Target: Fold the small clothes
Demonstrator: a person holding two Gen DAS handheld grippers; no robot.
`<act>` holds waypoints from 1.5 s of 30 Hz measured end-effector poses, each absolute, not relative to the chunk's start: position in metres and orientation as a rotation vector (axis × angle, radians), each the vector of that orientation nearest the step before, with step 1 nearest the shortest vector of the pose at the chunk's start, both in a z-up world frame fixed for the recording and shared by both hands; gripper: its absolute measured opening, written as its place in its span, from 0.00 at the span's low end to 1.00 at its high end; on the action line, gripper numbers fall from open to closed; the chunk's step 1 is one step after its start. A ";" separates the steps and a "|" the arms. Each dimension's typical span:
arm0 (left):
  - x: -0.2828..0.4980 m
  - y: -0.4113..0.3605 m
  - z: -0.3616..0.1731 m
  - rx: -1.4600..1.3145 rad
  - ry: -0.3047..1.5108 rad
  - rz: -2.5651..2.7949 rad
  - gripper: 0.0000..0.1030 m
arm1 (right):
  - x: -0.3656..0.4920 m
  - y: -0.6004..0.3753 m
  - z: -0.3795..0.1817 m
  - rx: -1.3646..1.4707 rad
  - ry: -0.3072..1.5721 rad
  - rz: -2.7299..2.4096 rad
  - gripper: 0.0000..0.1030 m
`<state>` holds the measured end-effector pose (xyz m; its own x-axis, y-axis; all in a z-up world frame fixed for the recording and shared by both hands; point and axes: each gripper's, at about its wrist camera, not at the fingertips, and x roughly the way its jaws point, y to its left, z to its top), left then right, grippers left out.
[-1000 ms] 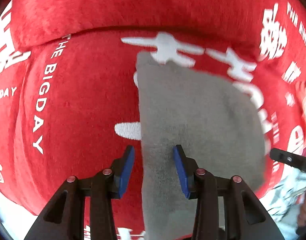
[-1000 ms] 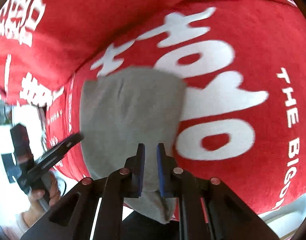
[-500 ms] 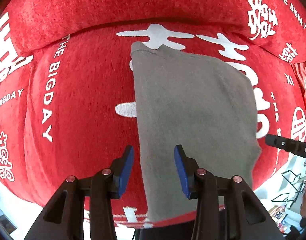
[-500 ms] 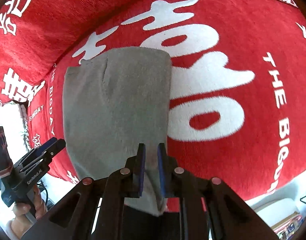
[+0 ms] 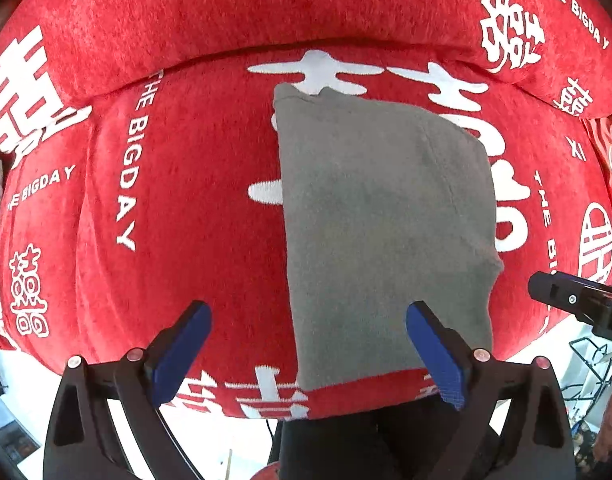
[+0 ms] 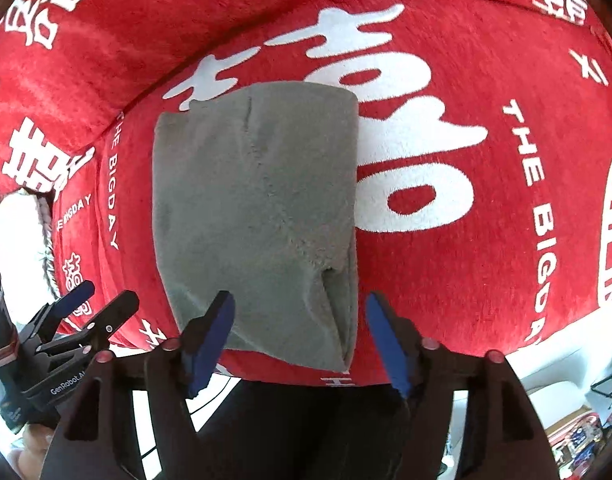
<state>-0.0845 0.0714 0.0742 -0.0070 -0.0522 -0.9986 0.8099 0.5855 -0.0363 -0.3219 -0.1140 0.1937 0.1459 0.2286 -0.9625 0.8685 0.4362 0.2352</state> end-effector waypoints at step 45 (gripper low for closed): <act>-0.103 0.075 0.120 0.769 1.374 -0.681 0.96 | -0.326 -0.087 0.246 0.874 1.442 -0.788 1.00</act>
